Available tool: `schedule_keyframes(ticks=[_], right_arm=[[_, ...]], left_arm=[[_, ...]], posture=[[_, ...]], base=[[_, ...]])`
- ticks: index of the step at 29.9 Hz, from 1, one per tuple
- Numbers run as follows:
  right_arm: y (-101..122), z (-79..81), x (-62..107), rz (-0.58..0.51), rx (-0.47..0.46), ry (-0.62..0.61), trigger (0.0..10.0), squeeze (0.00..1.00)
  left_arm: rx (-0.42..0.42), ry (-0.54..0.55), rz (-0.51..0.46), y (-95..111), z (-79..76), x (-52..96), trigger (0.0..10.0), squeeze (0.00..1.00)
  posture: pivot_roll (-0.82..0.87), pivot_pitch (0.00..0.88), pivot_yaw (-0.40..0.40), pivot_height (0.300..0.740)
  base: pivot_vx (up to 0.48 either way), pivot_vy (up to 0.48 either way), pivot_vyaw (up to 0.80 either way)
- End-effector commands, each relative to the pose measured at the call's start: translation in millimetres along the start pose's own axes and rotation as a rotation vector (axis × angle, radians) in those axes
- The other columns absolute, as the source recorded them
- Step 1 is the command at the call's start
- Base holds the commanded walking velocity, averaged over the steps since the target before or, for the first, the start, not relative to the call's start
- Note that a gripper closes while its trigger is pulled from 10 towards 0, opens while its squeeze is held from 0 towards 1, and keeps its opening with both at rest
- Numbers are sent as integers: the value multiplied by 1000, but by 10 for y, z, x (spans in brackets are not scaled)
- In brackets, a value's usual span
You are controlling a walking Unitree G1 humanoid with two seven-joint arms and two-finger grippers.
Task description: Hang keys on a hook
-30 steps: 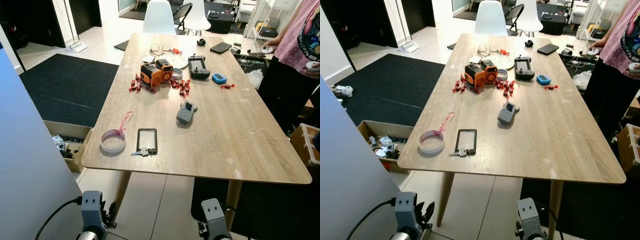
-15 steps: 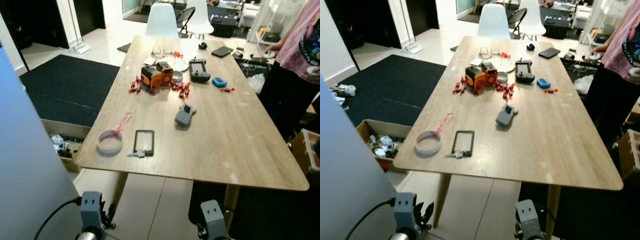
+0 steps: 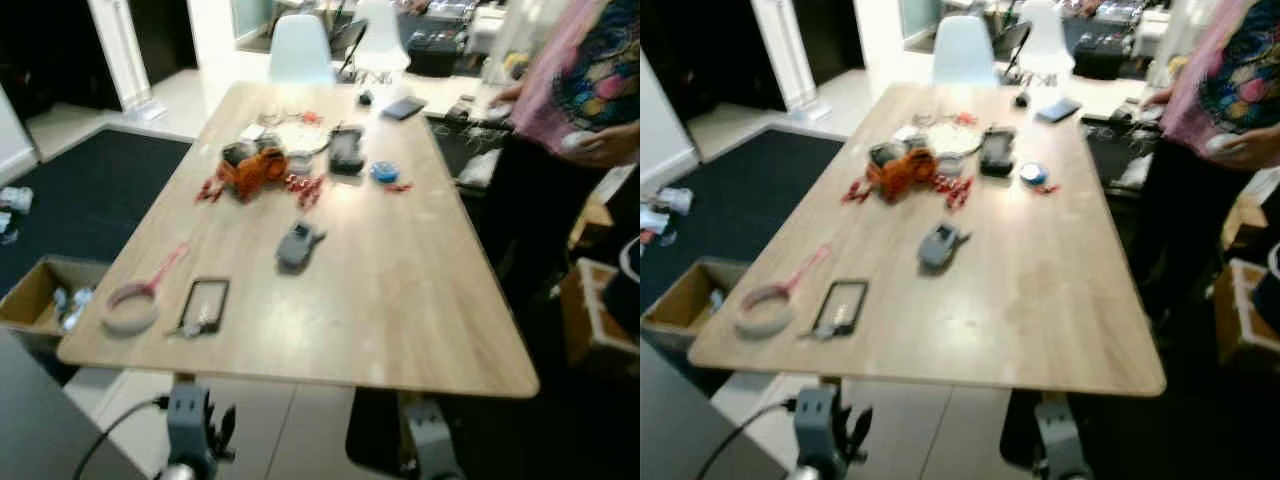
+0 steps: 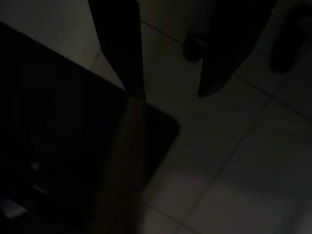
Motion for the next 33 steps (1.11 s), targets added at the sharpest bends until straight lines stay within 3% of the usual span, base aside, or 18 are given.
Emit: schedule_keyframes(ticks=[1,8,15,21,22,24,27,28,33], right_arm=[[-49,69,17,22,-7,15,10000,0],[-51,66,18,23,-7,13,10000,0],[-133,4,56,36,-10,-1,10000,0],[-288,-97,127,77,-3,-26,10000,0],[-325,-130,147,85,-4,-34,10000,0],[-334,-139,152,87,-4,-36,10000,0],[-346,-168,160,87,-5,-42,10000,0],[-349,-179,163,87,-5,-44,10000,0],[-339,-225,170,66,9,-42,10000,0]], left_arm=[[-8,19,31,-69,65,58,10000,0],[-24,-1,40,-75,36,47,10000,0],[-116,-73,42,-71,56,110,10000,0],[-201,-161,68,-130,246,355,10000,0],[-242,-192,78,-127,348,467,10000,0],[-250,-203,80,-121,382,504,10000,0],[-306,-315,89,-78,408,619,10000,0],[-363,-376,98,-63,403,674,10000,0],[-444,-494,95,55,442,830,10000,0]], posture=[[23,62,-9,740],[23,65,-10,740],[25,66,-7,740],[17,68,-1,740],[14,69,0,740],[14,69,0,740],[11,71,-3,740],[12,71,-5,740],[18,74,-10,740]], base=[[0,0,0],[0,0,0],[0,0,0],[0,0,0],[0,0,0],[0,0,0],[0,0,0],[0,0,0],[0,0,0]])
Point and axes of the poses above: a point about 5 cm out from each wrist's last joint towards the gripper, its own x axis pointing back from the gripper into the wrist, its own y axis along the axis of the wrist's last joint, z = x × y, the point moved 1 cm from there along -x, pointing out of the wrist towards the gripper, and after that the axes turned 10 degrees about x, right-handed, at the moved point
